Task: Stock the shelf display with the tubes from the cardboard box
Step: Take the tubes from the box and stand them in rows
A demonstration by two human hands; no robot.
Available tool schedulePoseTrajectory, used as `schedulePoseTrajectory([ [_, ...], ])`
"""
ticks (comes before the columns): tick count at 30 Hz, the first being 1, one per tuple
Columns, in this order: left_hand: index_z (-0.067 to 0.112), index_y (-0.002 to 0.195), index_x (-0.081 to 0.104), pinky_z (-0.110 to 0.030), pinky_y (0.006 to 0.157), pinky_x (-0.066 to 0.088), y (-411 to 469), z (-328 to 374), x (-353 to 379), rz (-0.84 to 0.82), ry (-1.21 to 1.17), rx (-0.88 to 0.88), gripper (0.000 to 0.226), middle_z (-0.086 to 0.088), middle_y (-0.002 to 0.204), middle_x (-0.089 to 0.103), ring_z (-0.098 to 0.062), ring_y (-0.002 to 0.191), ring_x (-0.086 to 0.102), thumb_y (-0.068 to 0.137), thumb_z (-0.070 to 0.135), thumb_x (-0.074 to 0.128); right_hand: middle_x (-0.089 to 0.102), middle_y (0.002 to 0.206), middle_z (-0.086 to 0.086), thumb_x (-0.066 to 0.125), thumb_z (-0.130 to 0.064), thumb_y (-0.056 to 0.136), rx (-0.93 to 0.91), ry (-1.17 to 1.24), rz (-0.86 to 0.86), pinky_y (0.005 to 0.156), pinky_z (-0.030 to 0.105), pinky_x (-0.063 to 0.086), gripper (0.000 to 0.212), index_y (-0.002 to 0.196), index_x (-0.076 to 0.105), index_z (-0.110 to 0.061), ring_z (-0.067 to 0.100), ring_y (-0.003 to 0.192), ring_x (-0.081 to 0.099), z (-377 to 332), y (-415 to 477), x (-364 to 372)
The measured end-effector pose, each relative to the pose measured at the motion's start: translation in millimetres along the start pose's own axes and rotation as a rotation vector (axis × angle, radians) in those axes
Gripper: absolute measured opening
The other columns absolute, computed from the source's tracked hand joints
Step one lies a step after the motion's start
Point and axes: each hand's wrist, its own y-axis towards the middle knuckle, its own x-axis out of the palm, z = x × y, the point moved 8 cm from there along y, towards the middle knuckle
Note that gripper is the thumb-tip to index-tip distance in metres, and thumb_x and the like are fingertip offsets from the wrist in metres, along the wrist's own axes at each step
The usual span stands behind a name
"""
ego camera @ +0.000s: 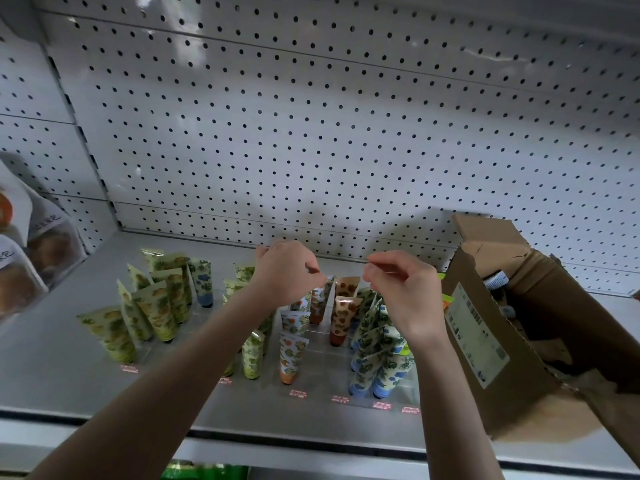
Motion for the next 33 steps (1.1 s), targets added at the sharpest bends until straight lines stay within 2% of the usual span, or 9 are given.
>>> schedulePoseTrajectory([
  [6, 0.018, 0.086, 0.073, -0.029, 0.082, 0.021, -5, 0, -6, 0.047, -0.065, -0.024, 0.025, 0.003, 0.089, 0.069, -0.016, 0.096, 0.053, 0.083, 0.04, 0.061, 0.07, 0.082, 0.001, 0.068, -0.007, 0.083, 0.002, 0.017, 0.007, 0.077, 0.029, 0.054, 0.014, 0.095, 0.072, -0.011, 0.013, 0.075, 0.064, -2, -2, -7],
  [9, 0.018, 0.08, 0.071, -0.035, 0.088, 0.039, -5, 3, -12, 0.076, -0.142, -0.013, 0.025, 0.004, 0.072, 0.067, -0.013, 0.075, 0.057, 0.085, 0.039, 0.059, 0.07, 0.081, -0.002, 0.068, -0.009, 0.083, -0.011, 0.016, 0.012, 0.077, 0.028, 0.054, 0.011, 0.09, 0.071, -0.016, 0.011, 0.076, 0.065, -5, -3, -15],
  [11, 0.015, 0.077, 0.07, -0.039, 0.083, 0.047, -5, 14, -18, 0.092, -0.229, 0.033, 0.023, 0.005, 0.068, 0.064, -0.011, 0.068, 0.055, 0.086, 0.033, 0.059, 0.069, 0.078, -0.007, 0.069, -0.009, 0.083, -0.031, 0.011, 0.025, 0.076, 0.028, 0.054, 0.013, 0.086, 0.07, -0.022, 0.009, 0.073, 0.064, -9, -2, -27],
  [14, 0.013, 0.085, 0.071, -0.031, 0.08, 0.049, -8, 44, -29, 0.127, -0.369, 0.142, 0.015, 0.007, 0.079, 0.064, -0.009, 0.079, 0.058, 0.086, 0.026, 0.063, 0.07, 0.078, -0.003, 0.07, -0.012, 0.082, -0.063, 0.038, 0.062, 0.075, 0.032, 0.053, 0.011, 0.086, 0.07, -0.021, 0.011, 0.071, 0.064, -17, 1, -51],
  [17, 0.014, 0.095, 0.071, -0.012, 0.076, 0.043, -12, 75, -31, 0.118, -0.445, 0.215, 0.014, 0.01, 0.087, 0.063, 0.001, 0.081, 0.055, 0.085, 0.023, 0.065, 0.071, 0.081, 0.004, 0.069, -0.011, 0.083, -0.086, 0.042, 0.09, 0.074, 0.032, 0.054, 0.01, 0.092, 0.071, -0.014, 0.016, 0.074, 0.065, -25, 3, -78],
  [20, 0.015, 0.096, 0.07, -0.016, 0.08, 0.045, -15, 101, -31, 0.103, -0.511, 0.271, 0.014, 0.005, 0.094, 0.067, -0.006, 0.087, 0.06, 0.085, 0.023, 0.065, 0.071, 0.08, -0.001, 0.069, -0.012, 0.083, -0.088, 0.029, 0.12, 0.071, 0.029, 0.055, 0.009, 0.09, 0.071, -0.018, 0.015, 0.075, 0.066, -26, 1, -108],
  [25, 0.015, 0.101, 0.068, -0.003, 0.074, 0.04, -21, 136, -25, 0.094, -0.576, 0.34, 0.018, 0.005, 0.095, 0.067, -0.004, 0.087, 0.06, 0.084, 0.023, 0.067, 0.071, 0.074, -0.007, 0.073, -0.023, 0.078, -0.027, 0.009, 0.13, 0.076, 0.035, 0.055, 0.007, 0.083, 0.071, -0.027, 0.015, 0.073, 0.067, -17, -5, -164],
  [30, 0.014, 0.1, 0.069, -0.003, 0.072, 0.04, -26, 169, -4, 0.043, -0.639, 0.36, 0.019, 0.001, 0.091, 0.068, -0.002, 0.082, 0.06, 0.083, 0.021, 0.069, 0.072, 0.08, -0.003, 0.072, -0.015, 0.08, 0.03, -0.142, -0.04, 0.083, 0.035, 0.054, 0.01, 0.086, 0.071, -0.023, 0.024, 0.084, 0.067, 1, -1, -203],
  [33, 0.013, 0.1, 0.068, -0.007, 0.074, 0.042, -31, 188, 8, 0.015, -0.661, 0.396, 0.018, 0.002, 0.089, 0.067, -0.001, 0.083, 0.059, 0.083, 0.02, 0.068, 0.069, 0.073, -0.011, 0.073, -0.015, 0.079, 0.05, -0.316, -0.149, 0.077, 0.022, 0.052, 0.01, 0.084, 0.07, -0.022, 0.014, 0.079, 0.064, 18, 4, -216],
])
